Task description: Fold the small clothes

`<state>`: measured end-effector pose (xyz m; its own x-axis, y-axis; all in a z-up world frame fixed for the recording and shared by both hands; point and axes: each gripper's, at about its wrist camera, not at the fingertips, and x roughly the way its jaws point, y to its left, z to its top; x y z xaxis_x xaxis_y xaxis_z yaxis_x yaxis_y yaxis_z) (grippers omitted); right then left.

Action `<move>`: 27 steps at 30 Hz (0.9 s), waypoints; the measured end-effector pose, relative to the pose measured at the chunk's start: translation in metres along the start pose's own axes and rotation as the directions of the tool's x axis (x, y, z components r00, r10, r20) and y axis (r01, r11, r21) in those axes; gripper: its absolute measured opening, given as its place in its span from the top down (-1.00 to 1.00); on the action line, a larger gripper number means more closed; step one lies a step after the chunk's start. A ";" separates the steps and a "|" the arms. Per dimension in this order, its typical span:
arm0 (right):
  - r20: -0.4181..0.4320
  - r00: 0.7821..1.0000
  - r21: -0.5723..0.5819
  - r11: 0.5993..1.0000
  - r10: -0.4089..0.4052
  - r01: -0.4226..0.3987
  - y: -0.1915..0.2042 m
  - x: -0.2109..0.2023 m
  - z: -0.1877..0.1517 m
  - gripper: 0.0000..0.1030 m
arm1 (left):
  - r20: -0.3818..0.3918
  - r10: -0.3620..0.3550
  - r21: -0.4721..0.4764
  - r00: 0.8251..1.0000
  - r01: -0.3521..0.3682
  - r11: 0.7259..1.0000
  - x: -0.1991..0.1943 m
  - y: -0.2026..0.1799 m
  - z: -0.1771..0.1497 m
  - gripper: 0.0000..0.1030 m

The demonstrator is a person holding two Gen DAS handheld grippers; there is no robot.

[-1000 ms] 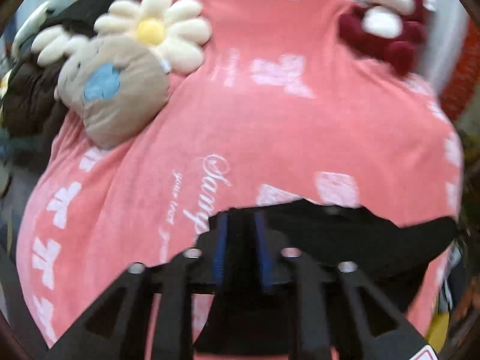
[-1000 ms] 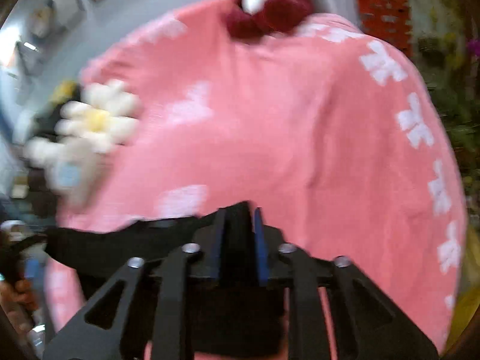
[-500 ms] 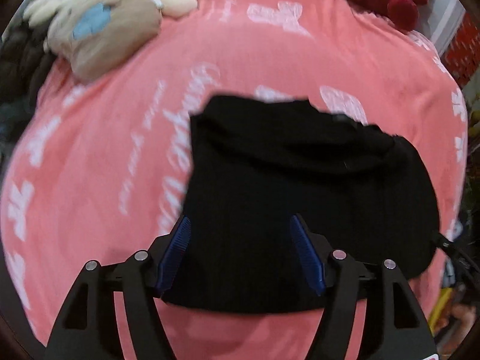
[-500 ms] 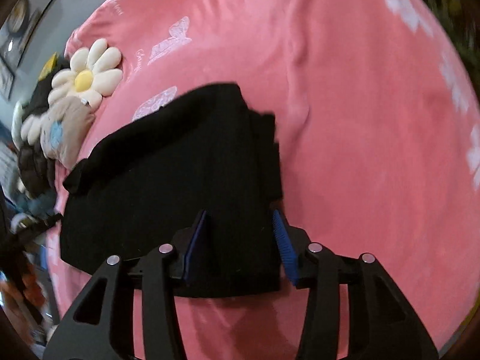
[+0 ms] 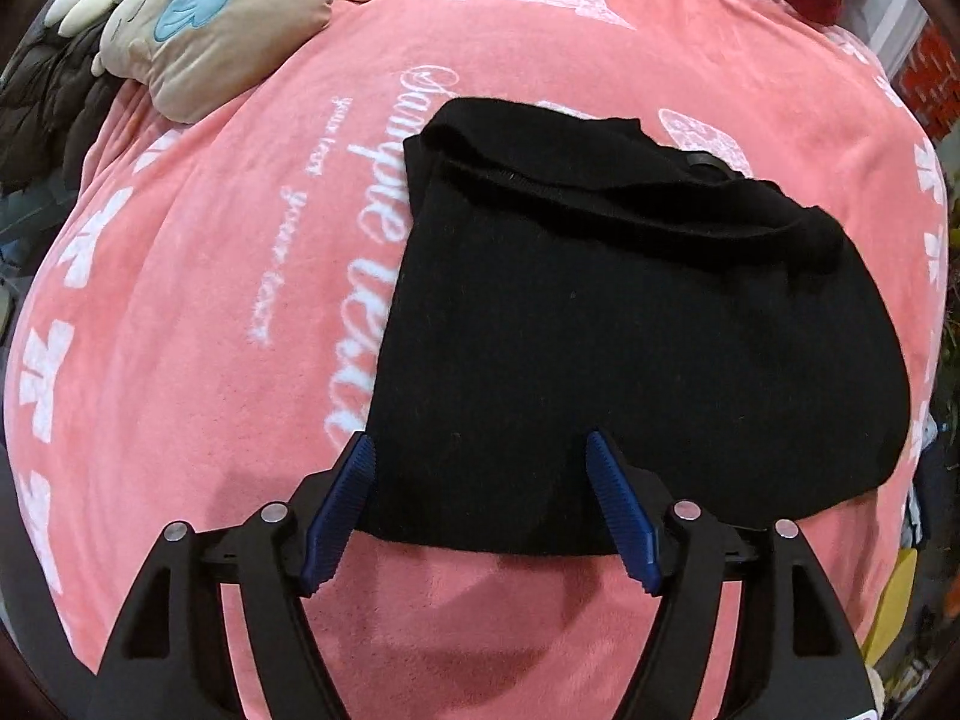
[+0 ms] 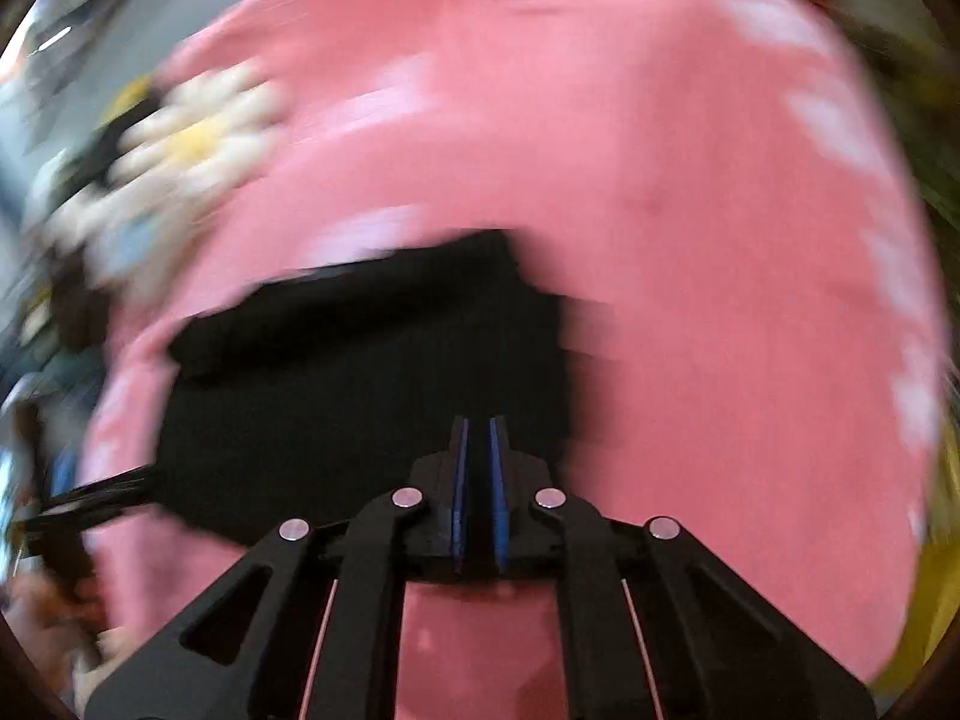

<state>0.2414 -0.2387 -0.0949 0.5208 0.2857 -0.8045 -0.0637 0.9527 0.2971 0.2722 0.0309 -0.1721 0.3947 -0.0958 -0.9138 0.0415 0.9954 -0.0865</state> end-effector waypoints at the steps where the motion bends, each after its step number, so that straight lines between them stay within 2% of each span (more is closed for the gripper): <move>1: -0.029 0.999 -0.044 0.998 0.044 -0.046 0.021 0.017 0.011 0.85 | -0.004 0.002 -0.012 1.000 -0.002 1.000 0.003 0.000 -0.001 -0.39; 3: -0.147 0.985 -0.132 0.985 0.093 -0.113 0.056 0.067 0.030 0.83 | -0.018 0.002 -0.039 1.000 -0.003 0.999 0.008 0.002 -0.003 -0.40; 4: -0.210 0.975 -0.180 0.978 0.071 -0.110 0.073 0.101 0.040 0.83 | -0.016 -0.003 -0.050 1.000 0.002 0.999 0.008 0.003 -0.003 -0.41; 6: -0.271 0.962 -0.236 0.967 0.029 -0.095 0.088 0.139 0.058 0.86 | -0.017 -0.004 -0.057 1.000 0.003 0.998 0.008 0.004 -0.004 -0.44; 7: -0.212 0.977 -0.236 0.971 -0.030 -0.022 0.088 0.151 0.081 0.90 | -0.020 -0.007 -0.060 1.000 0.006 0.998 0.009 0.004 -0.003 -0.45; 8: -0.142 0.989 -0.196 0.980 -0.047 0.018 0.083 0.148 0.097 0.90 | -0.023 -0.006 -0.062 1.000 0.005 0.998 0.009 0.005 -0.002 -0.48; 10: 0.004 0.998 -0.024 0.998 -0.060 0.060 0.060 0.129 0.127 0.80 | -0.030 -0.014 -0.071 0.999 0.011 0.997 0.011 0.006 -0.001 -0.48; 12: 0.025 0.999 0.036 0.999 -0.020 0.019 0.052 0.114 0.125 0.80 | -0.035 -0.019 -0.069 0.999 0.016 0.997 0.013 0.007 0.000 -0.50; 13: 0.019 1.000 -0.003 1.000 0.012 -0.012 0.056 0.104 0.112 0.80 | -0.035 -0.024 -0.069 0.999 0.021 0.997 0.013 0.008 0.000 -0.51; 16: -0.040 0.998 -0.131 0.990 0.040 -0.045 0.075 0.094 0.068 0.79 | -0.029 -0.045 -0.078 0.999 0.042 0.996 0.016 0.014 -0.001 -0.57; 18: -0.102 0.995 -0.187 0.982 0.020 -0.039 0.083 0.107 0.035 0.80 | -0.013 -0.057 -0.081 0.998 0.055 0.995 0.018 0.016 -0.003 -0.60; 19: -0.128 0.991 -0.192 0.981 -0.026 0.001 0.076 0.118 0.025 0.81 | -0.006 -0.054 -0.077 0.999 0.053 0.996 0.018 0.016 -0.004 -0.61; 20: -0.128 0.990 -0.169 0.985 -0.059 0.036 0.065 0.121 0.025 0.84 | 0.001 -0.049 -0.072 0.999 0.049 0.996 0.017 0.015 -0.005 -0.61; 21: -0.119 0.991 -0.125 0.991 -0.058 0.043 0.054 0.117 0.025 0.86 | 0.002 -0.044 -0.074 0.999 0.044 0.996 0.015 0.015 -0.005 -0.61; 22: -0.096 0.995 -0.066 0.997 -0.042 0.036 0.045 0.105 0.025 0.78 | 0.001 -0.050 -0.083 0.999 0.050 0.995 0.010 0.017 -0.005 -0.54; 23: -0.035 0.999 0.004 0.999 -0.038 0.038 0.033 0.079 0.023 0.71 | 0.011 -0.061 -0.097 0.998 0.062 0.993 0.003 0.019 -0.004 -0.54; 24: 0.010 0.999 0.032 0.998 -0.046 0.046 0.024 0.059 0.019 0.43 | 0.048 -0.086 -0.120 0.995 0.091 0.989 -0.010 0.027 -0.003 -0.54; 25: 0.054 0.996 0.056 0.996 -0.067 0.064 0.014 0.035 0.012 0.04 | 0.078 -0.100 -0.141 0.992 0.111 0.984 -0.019 0.033 -0.002 -0.54; 26: 0.093 0.989 0.081 0.991 -0.116 0.108 -0.003 0.007 -0.005 -0.23 | 0.099 -0.109 -0.161 0.989 0.124 0.979 -0.025 0.039 -0.001 -0.55; 27: 0.094 0.984 0.093 0.985 -0.150 0.142 -0.012 -0.002 -0.009 -0.28 | 0.110 -0.128 -0.183 0.986 0.147 0.972 -0.028 0.045 0.002 -0.55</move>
<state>0.2333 -0.2498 -0.1020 0.6023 0.1280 -0.7880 0.0905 0.9698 0.2267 0.2647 0.0788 -0.1500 0.4843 -0.2227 -0.8461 -0.0697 0.9542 -0.2911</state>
